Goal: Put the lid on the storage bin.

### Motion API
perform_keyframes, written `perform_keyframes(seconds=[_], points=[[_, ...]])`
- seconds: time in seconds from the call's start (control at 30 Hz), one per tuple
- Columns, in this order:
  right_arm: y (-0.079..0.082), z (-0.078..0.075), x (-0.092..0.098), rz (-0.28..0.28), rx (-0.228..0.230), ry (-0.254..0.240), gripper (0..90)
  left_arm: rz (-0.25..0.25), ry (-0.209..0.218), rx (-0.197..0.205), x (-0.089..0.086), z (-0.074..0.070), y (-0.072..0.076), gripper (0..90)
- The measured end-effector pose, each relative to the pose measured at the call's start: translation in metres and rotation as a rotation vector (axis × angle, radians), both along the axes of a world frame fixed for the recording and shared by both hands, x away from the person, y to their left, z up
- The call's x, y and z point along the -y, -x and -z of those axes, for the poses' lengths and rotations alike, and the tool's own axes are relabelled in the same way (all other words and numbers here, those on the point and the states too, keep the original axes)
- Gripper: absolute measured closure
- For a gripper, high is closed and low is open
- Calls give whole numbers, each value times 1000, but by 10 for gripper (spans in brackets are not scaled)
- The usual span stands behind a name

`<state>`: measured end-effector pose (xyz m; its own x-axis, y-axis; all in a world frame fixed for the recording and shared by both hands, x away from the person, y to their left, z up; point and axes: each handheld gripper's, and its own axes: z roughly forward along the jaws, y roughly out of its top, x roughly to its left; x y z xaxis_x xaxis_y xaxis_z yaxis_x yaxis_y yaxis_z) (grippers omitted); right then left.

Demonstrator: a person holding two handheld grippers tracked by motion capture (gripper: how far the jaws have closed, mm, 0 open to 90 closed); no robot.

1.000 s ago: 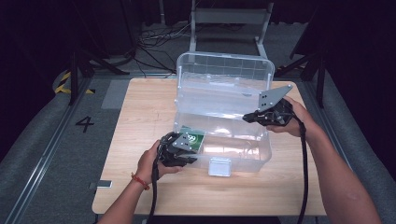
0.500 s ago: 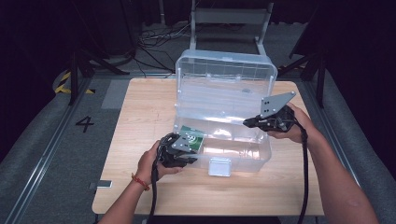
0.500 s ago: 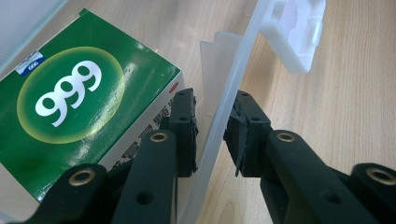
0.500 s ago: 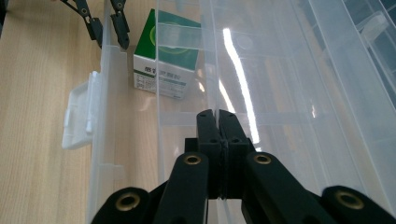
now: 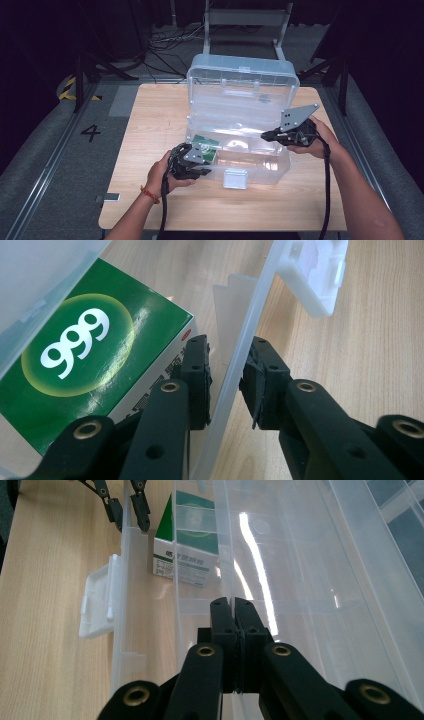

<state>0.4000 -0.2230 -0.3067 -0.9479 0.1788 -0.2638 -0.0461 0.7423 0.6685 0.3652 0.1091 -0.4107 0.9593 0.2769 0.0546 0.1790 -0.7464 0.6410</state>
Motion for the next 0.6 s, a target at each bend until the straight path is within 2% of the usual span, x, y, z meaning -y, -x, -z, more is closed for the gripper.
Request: perform_keyframes(seconds=[0.17, 0.3, 0.37, 0.4, 0.5, 0.53, 0.6], points=[[3, 2, 1, -3, 4, -5, 891, -5, -9, 13, 1, 0, 1, 717], [5, 4, 2, -9, -2, -7, 891, -6, -12, 4, 1, -1, 1, 714], [6, 4, 1, -11, 1, -5, 890, -18, -24, 17, 2, -2, 2, 707], [6, 4, 2, -11, 6, -5, 889, -38, -21, 21, 2, -2, 5, 697], [7, 5, 2, -8, 12, -7, 889, -38, -4, 16, -2, -5, 6, 669], [7, 5, 2, -8, 11, -9, 887, -52, 1, 22, -5, -7, 8, 656], [7, 5, 3, -6, 17, -13, 887, -71, 37, 19, -12, -13, 10, 608]])
